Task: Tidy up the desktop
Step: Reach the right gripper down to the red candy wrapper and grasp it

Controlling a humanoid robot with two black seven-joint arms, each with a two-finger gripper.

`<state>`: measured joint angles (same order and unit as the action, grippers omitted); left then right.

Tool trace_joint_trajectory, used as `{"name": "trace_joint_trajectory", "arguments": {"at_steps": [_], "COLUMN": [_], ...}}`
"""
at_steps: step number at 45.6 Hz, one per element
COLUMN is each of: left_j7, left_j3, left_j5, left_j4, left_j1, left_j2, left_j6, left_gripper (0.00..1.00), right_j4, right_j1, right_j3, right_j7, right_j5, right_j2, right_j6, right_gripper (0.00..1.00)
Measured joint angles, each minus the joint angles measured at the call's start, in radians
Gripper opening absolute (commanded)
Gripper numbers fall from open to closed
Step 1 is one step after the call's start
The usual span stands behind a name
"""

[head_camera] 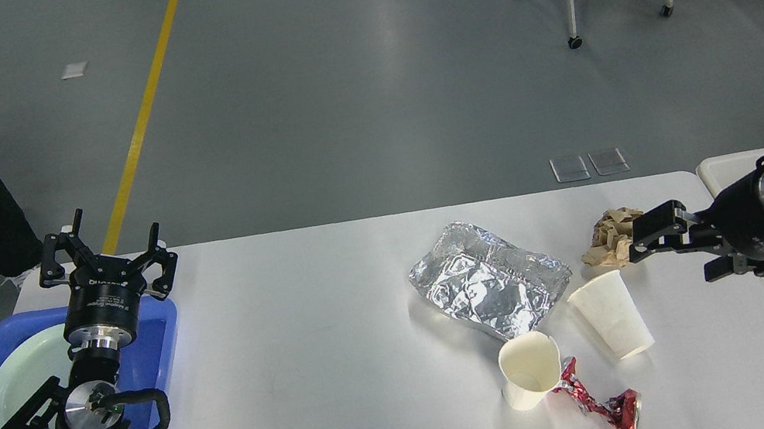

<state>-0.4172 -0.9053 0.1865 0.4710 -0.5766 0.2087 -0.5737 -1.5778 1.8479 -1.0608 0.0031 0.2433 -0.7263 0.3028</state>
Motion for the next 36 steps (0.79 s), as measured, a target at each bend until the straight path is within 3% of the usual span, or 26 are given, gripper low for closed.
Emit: {"name": "trace_joint_trajectory", "arguments": {"at_steps": [13, 23, 36], "left_j7": [0.0, 0.0, 0.0], "left_j3": [0.0, 0.001, 0.001], "left_j5": [0.0, -0.001, 0.0], "left_j4": [0.0, 0.0, 0.0], "left_j1": [0.0, 0.0, 0.0], "left_j2": [0.0, 0.0, 0.0], "left_j6": [0.0, 0.0, 0.0], "left_gripper": [0.97, 0.97, 0.97], "right_j4": [0.049, 0.111, 0.112], "right_j1": [-0.223, -0.455, -0.604], "right_j3": [0.031, 0.175, 0.31], "right_j7": [0.0, 0.003, 0.01], "right_j5": [-0.004, -0.009, -0.125], "right_j2": [-0.032, -0.051, -0.061], "right_j6": [-0.062, -0.107, -0.108], "right_gripper": [1.0, 1.0, 1.0]}}
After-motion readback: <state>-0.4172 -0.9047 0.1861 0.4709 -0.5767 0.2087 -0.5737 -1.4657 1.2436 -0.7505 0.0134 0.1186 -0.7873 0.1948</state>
